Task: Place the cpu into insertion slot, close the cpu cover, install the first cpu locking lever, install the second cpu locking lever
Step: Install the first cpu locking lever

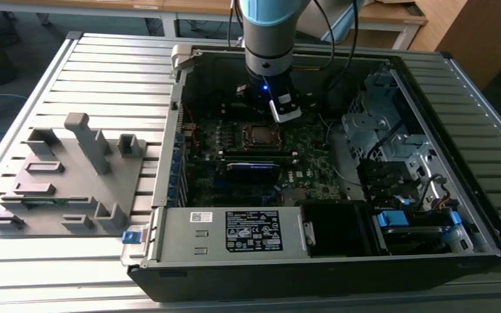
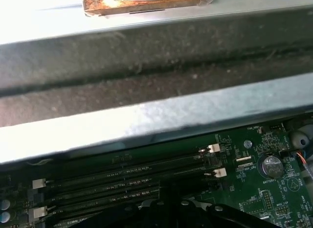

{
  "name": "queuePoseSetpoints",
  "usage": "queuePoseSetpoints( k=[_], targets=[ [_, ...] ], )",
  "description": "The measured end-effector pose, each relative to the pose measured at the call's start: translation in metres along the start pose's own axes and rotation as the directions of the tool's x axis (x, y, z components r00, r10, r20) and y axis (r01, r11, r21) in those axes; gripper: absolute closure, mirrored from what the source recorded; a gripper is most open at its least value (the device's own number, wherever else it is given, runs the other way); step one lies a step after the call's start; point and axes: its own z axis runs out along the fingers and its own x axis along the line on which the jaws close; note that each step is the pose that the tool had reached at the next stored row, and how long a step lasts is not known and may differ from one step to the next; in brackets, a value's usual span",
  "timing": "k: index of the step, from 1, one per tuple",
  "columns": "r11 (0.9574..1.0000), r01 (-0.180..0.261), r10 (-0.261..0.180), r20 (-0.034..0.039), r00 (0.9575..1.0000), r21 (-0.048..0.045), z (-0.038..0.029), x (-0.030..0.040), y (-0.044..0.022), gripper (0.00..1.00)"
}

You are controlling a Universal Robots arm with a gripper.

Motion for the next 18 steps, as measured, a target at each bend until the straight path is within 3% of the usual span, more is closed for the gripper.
queuePoseSetpoints(
  k=[7,13,18],
  targets=[
    [1.0,0.002,-0.003,0.0084,1.0,0.0038,0.001,0.0005,-0.0002,0.9],
    [1.0,0.003,-0.003,0.0113,0.9999,0.0058,0.0009,0.0015,-0.0003,0.9],
    [0.9999,0.006,-0.006,0.0188,0.9998,0.0106,0.0007,0.0036,-0.0007,0.9]
  ],
)
